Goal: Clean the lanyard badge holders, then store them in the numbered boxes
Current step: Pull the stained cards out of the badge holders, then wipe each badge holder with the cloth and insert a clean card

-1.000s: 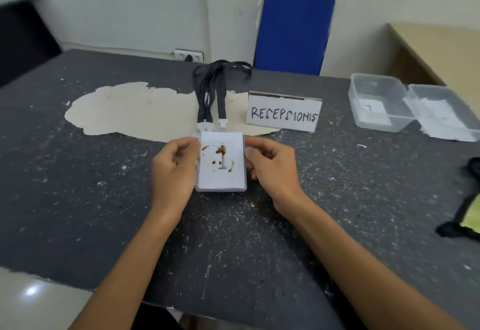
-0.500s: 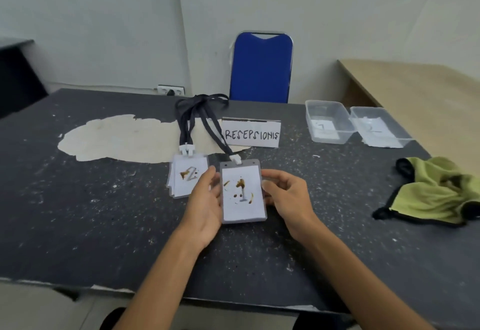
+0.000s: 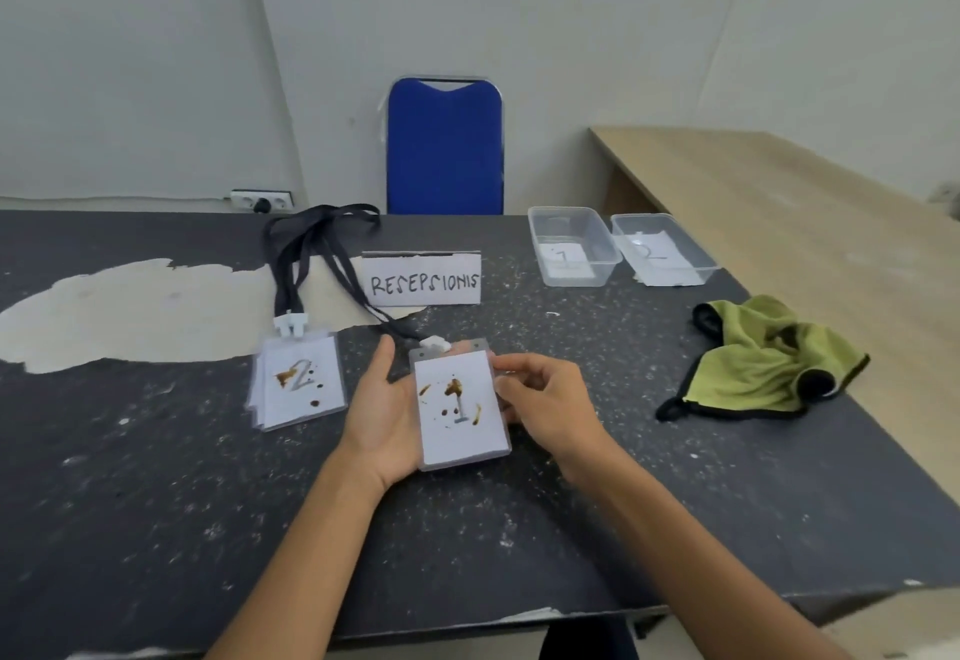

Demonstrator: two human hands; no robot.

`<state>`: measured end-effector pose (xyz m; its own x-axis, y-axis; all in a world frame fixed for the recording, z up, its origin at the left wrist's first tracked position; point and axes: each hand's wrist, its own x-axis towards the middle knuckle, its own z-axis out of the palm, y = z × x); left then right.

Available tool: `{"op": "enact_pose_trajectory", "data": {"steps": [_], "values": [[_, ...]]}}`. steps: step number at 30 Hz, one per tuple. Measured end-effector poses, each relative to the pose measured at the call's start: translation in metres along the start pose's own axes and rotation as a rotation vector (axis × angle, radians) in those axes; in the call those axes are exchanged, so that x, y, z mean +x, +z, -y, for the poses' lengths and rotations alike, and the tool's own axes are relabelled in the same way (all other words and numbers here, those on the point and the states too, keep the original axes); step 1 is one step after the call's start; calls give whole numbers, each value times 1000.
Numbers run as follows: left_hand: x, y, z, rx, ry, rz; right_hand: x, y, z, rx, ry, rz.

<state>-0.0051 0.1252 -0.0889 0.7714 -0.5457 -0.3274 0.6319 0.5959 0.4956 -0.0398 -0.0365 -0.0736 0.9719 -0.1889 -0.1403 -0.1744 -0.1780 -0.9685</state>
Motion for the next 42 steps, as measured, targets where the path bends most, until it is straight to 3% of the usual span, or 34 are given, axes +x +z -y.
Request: {"op": "enact_pose_trajectory", "data": {"steps": [5,8,10,13,16,19,21,26,33,37,40,42], "values": [[6,-5,1,-45,-13,21,-1,-9,4,-52,-10,42],[5,-10,-2,-114,-9,52,2,-42,15,-149,-87,-30],[5,-12,-4,-131,-11,86,10,-80,26,-250,-175,-186],[7,-12,-6,-114,-4,94,33,-151,33,-481,-275,-562],[7,-8,-7,-82,-6,68,67,-223,9,-775,-53,-746],[7,-5,-8,-64,-6,43,88,-264,-28,-1001,324,-655],[6,-4,-8,-55,1,28,92,-268,-44,-1026,383,-599],[5,-1,-8,-41,14,24,88,-257,-43,-972,151,-487],[4,-4,-8,-39,19,-47,88,-208,-39,-999,-172,-125],[3,-8,-7,-37,37,-51,87,-187,-37,-1059,-172,-86],[3,-10,-7,-45,46,-47,80,-183,-14,-1227,-49,80],[4,-11,-7,-39,48,-41,80,-177,1,-1225,14,46]]}}
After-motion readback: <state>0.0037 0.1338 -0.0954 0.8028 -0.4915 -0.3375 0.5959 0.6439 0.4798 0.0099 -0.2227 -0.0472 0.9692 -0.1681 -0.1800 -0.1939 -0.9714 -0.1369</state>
